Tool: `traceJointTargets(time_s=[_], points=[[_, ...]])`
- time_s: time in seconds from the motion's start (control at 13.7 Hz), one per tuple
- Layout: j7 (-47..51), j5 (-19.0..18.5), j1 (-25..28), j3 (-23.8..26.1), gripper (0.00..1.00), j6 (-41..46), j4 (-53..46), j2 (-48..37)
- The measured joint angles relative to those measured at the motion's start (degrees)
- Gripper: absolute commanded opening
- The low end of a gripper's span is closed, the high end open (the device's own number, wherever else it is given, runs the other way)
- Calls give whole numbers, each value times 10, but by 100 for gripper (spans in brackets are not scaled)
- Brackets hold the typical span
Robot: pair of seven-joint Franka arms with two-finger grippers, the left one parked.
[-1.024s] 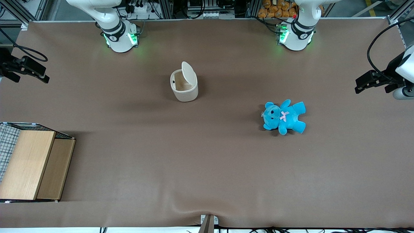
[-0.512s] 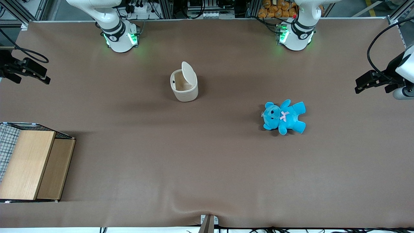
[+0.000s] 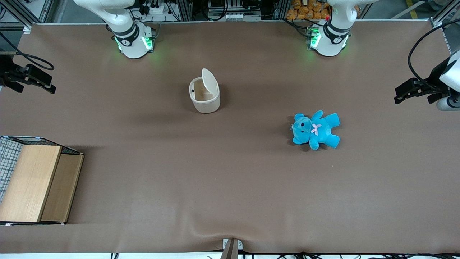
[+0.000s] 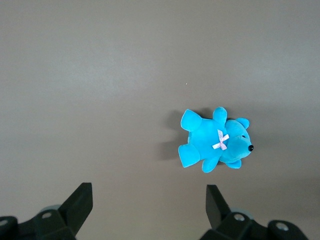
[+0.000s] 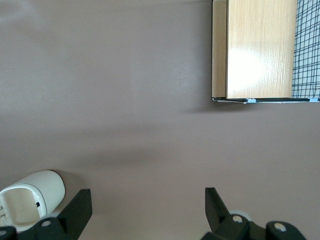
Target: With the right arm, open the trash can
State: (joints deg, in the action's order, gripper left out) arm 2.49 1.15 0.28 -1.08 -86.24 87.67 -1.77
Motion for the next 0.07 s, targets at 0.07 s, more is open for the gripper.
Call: traceJointTargets(time_s=[0.07], points=[[0, 0, 0, 0, 100, 0, 0, 0]])
